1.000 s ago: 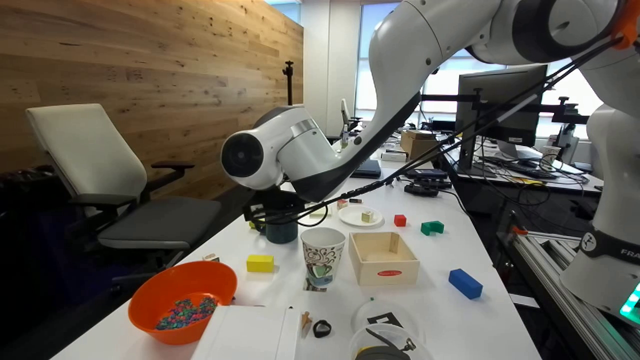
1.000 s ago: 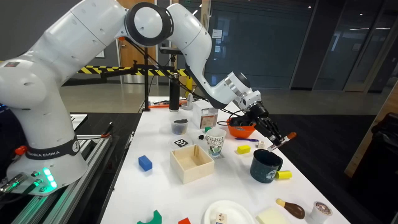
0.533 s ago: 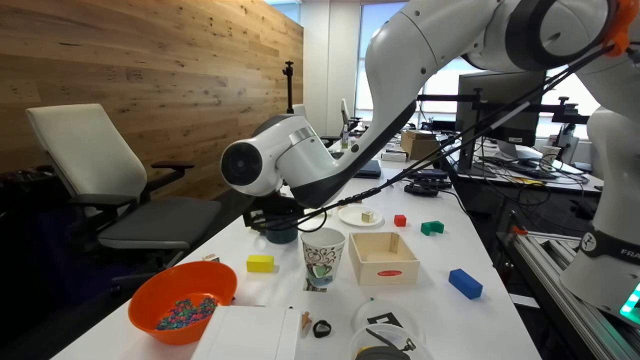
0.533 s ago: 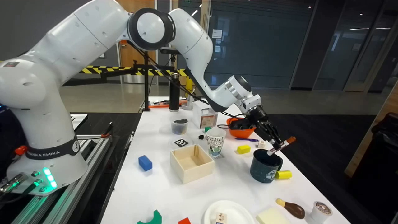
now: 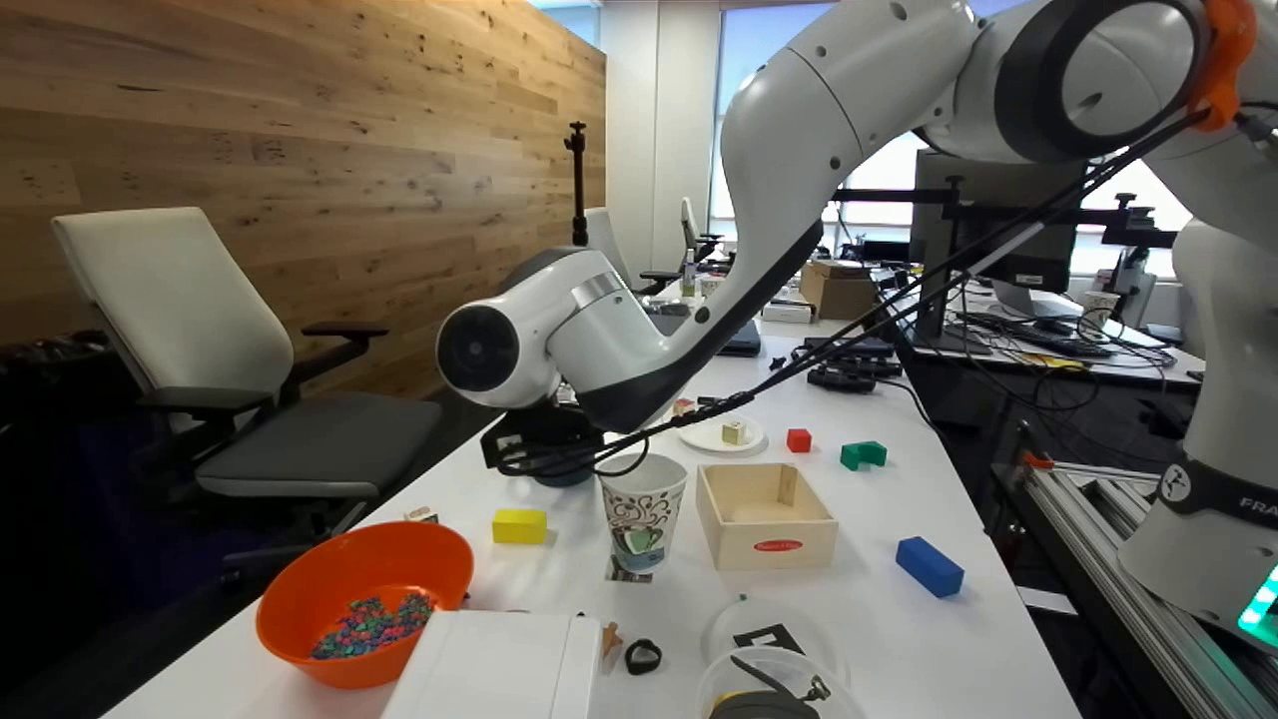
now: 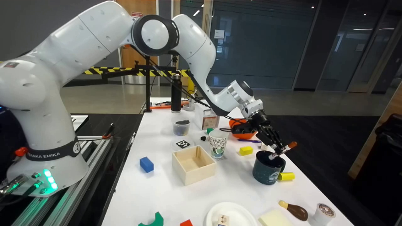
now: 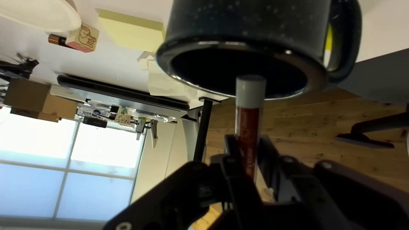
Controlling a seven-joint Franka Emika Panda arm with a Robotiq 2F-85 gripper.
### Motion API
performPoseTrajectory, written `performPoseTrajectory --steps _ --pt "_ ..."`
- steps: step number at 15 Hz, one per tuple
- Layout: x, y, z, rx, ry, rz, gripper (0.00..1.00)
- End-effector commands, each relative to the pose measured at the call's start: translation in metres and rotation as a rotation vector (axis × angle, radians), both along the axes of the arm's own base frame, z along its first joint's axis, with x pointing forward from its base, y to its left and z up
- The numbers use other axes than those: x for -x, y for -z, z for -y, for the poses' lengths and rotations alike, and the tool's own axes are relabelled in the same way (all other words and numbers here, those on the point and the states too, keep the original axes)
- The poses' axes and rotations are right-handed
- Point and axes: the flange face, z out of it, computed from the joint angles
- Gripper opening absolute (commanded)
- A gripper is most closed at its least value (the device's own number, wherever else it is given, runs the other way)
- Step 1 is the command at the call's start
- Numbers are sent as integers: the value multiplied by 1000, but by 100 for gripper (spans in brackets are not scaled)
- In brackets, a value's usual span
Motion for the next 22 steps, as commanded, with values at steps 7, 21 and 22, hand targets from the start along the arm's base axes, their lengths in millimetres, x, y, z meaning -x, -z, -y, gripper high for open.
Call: performPoseTrajectory --steps 7,21,22 --pt "-7 -1 -6 -11 14 24 5" --pt "3 -7 -16 -24 31 33 51" --pt "4 -7 -17 -24 30 27 13"
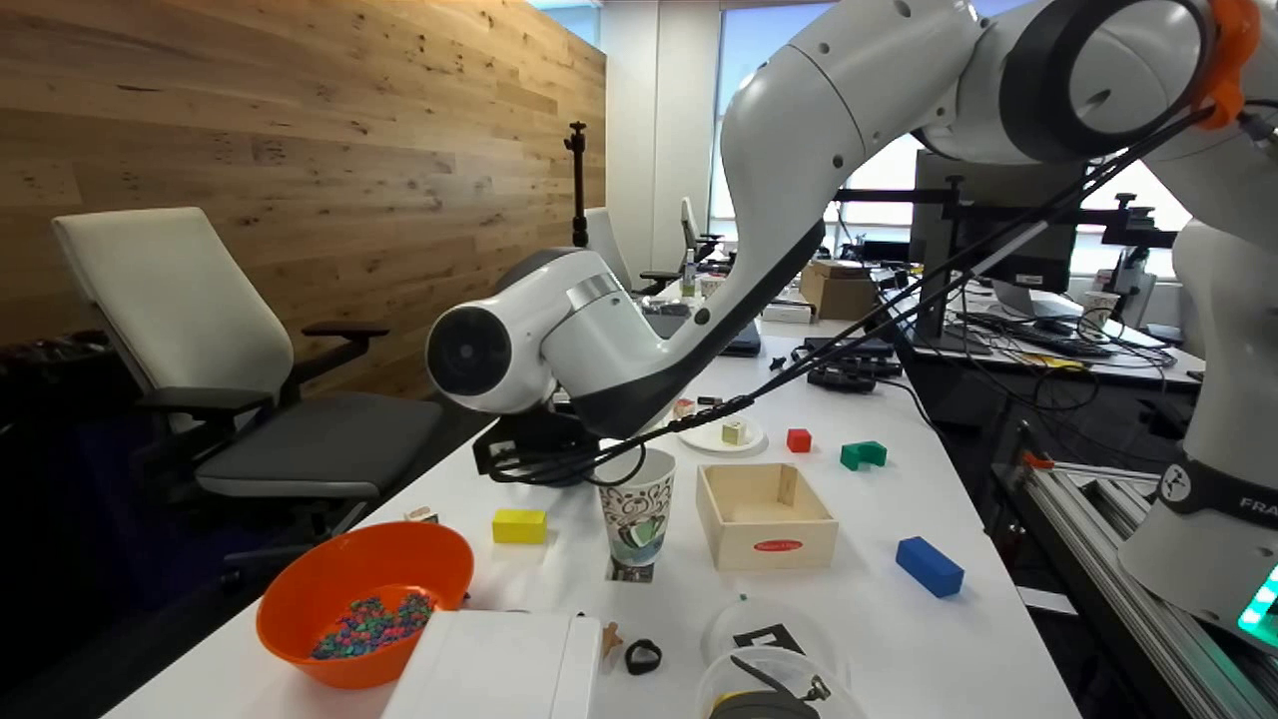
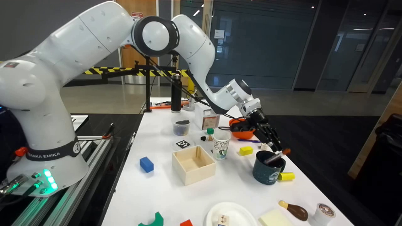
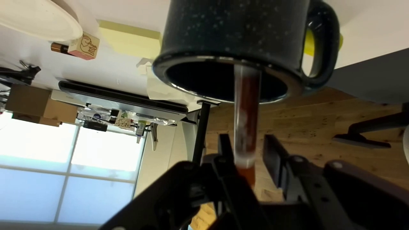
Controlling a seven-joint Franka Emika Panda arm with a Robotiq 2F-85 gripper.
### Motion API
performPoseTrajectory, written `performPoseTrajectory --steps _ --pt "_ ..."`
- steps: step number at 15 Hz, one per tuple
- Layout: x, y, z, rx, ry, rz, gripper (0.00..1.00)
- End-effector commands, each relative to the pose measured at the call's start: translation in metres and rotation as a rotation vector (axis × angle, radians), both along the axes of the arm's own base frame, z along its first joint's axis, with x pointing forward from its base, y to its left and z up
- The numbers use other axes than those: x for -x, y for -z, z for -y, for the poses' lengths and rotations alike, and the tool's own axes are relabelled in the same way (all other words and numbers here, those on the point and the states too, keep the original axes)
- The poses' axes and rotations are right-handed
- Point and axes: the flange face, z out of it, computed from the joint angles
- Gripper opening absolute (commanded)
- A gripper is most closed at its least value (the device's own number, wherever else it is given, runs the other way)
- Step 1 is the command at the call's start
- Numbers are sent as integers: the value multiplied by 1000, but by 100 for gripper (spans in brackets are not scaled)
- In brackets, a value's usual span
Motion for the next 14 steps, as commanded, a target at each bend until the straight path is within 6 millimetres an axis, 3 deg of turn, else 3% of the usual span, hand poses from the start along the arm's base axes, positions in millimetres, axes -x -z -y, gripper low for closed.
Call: performPoseTrajectory --steps 1,4,6,7,9,11,14 --pt "2 -6 -2 -7 22 20 12" --pt "2 -6 -2 -7 22 23 0" --pt "2 -6 -2 -8 27 22 0" --pt "2 -7 -2 -10 29 21 26" --pt "3 -11 -3 -23 29 17 31" --pt "4 -26 -6 -62 32 -2 45" --pt "5 -64 -4 -136 34 -22 66"
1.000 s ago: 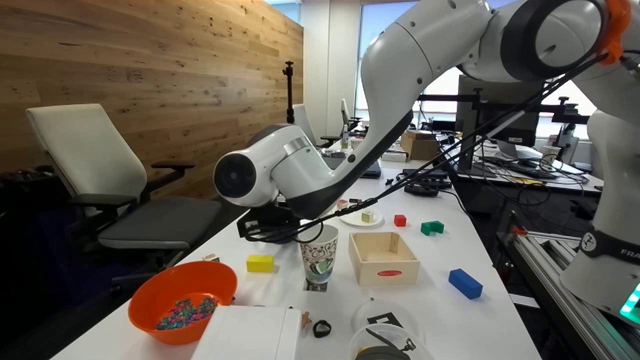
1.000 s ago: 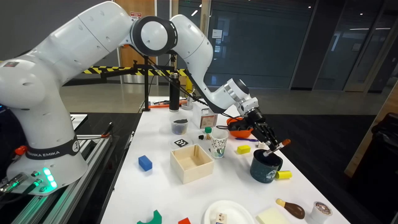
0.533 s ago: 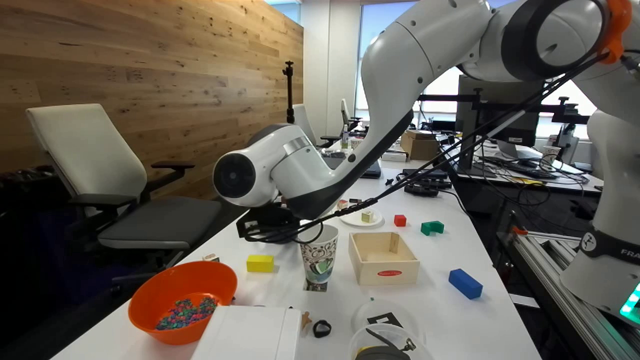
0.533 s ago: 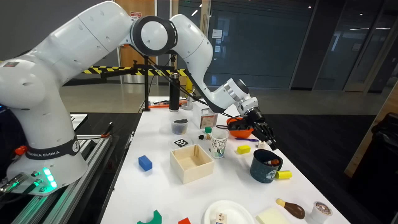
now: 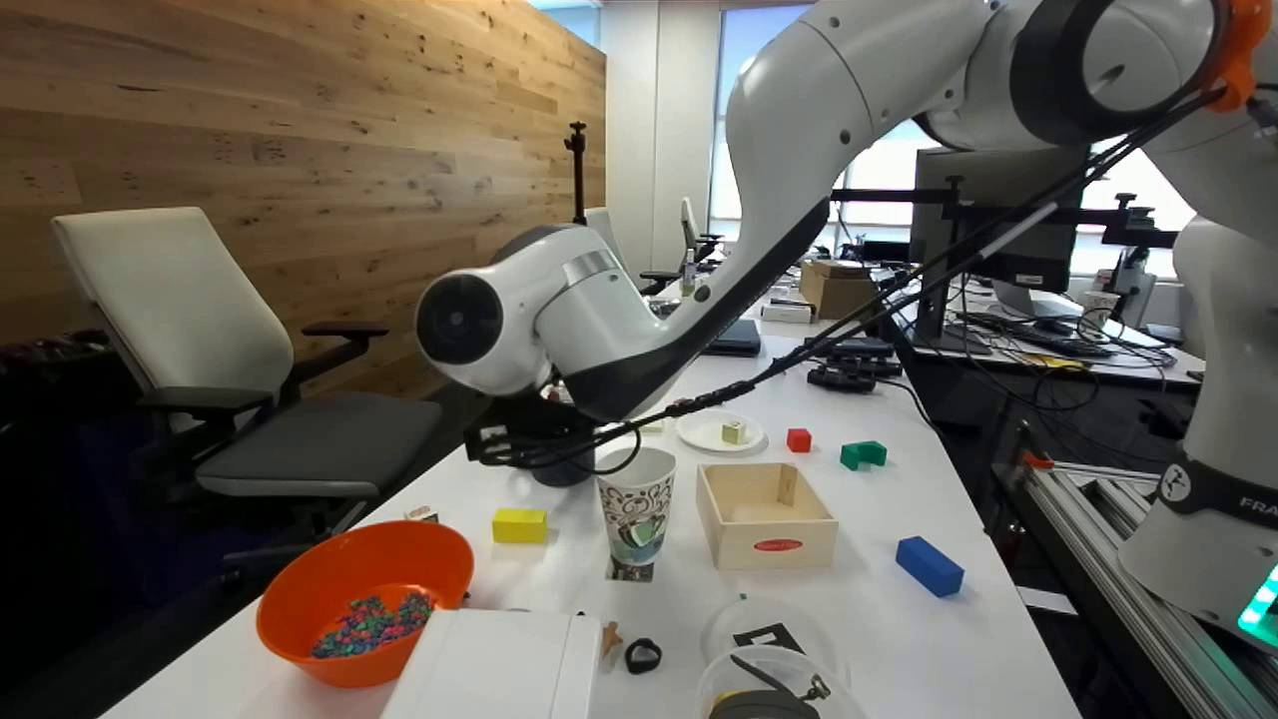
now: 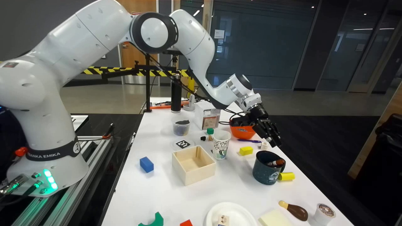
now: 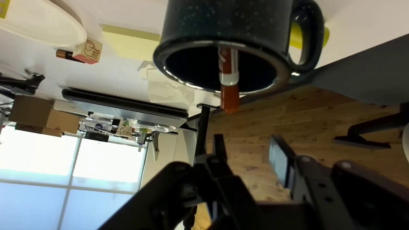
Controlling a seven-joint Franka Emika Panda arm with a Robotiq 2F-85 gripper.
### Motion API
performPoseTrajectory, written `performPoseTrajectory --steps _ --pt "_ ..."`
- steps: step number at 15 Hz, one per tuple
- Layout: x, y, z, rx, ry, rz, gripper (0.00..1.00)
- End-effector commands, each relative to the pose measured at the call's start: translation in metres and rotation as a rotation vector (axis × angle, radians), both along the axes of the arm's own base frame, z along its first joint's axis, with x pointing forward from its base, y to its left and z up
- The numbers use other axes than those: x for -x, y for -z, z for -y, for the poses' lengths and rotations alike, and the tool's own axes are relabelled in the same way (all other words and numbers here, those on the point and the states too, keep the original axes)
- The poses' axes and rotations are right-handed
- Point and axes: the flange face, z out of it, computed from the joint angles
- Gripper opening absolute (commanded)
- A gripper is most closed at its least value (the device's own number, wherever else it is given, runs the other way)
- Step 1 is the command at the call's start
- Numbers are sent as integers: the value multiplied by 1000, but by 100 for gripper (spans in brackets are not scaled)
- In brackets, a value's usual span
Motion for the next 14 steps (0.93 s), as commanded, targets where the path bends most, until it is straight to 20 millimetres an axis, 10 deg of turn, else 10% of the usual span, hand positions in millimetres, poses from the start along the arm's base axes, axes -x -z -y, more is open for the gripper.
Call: performPoseTrajectory --steps 1,5,14 --pt "7 -54 7 -117 4 -62 72" --pt "17 -97 16 -218 -75 -193 98" --pt "64 -123 33 -327 -244 -528 100"
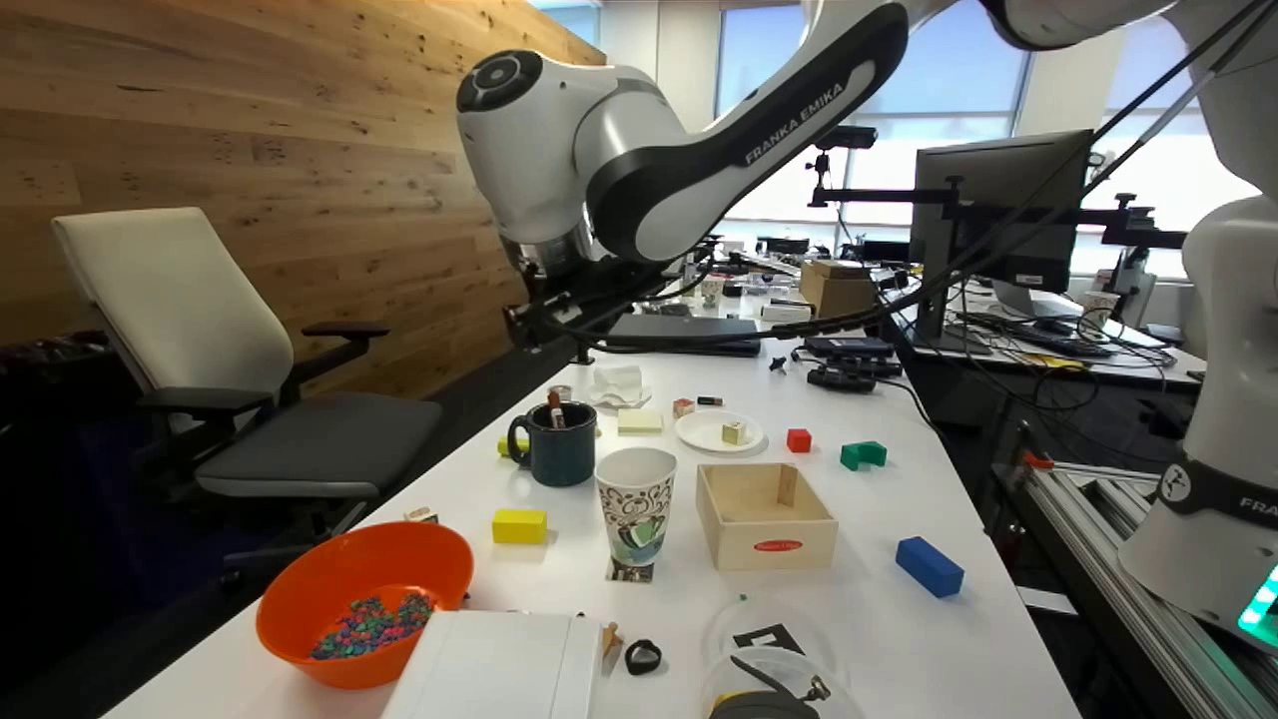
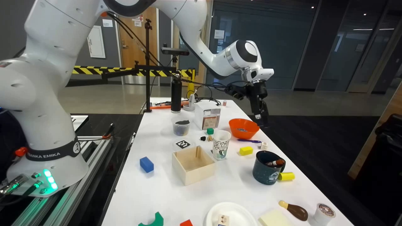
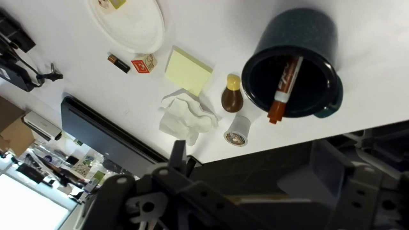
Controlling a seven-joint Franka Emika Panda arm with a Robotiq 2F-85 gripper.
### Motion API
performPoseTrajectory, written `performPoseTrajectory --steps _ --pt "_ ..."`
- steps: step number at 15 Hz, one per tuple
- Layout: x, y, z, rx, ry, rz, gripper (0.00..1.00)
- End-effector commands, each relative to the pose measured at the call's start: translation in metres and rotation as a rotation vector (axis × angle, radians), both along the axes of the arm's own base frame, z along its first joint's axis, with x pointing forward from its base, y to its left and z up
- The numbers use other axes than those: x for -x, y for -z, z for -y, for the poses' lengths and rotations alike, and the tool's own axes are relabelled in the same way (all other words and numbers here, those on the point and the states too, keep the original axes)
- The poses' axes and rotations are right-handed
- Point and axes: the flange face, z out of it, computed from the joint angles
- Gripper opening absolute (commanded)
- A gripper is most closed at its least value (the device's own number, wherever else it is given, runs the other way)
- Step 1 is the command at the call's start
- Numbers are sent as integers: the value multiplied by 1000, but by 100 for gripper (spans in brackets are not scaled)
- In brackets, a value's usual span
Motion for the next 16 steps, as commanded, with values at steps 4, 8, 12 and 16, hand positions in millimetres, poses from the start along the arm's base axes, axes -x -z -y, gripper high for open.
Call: performPoseTrajectory --steps 4,8,12,16 --pt "12 -6 4 -24 -35 -53 100" --pt "21 8 -26 -66 -283 -165 100" --pt "26 12 -44 -139 -471 -199 100" --pt "32 25 -41 -253 -626 -225 100"
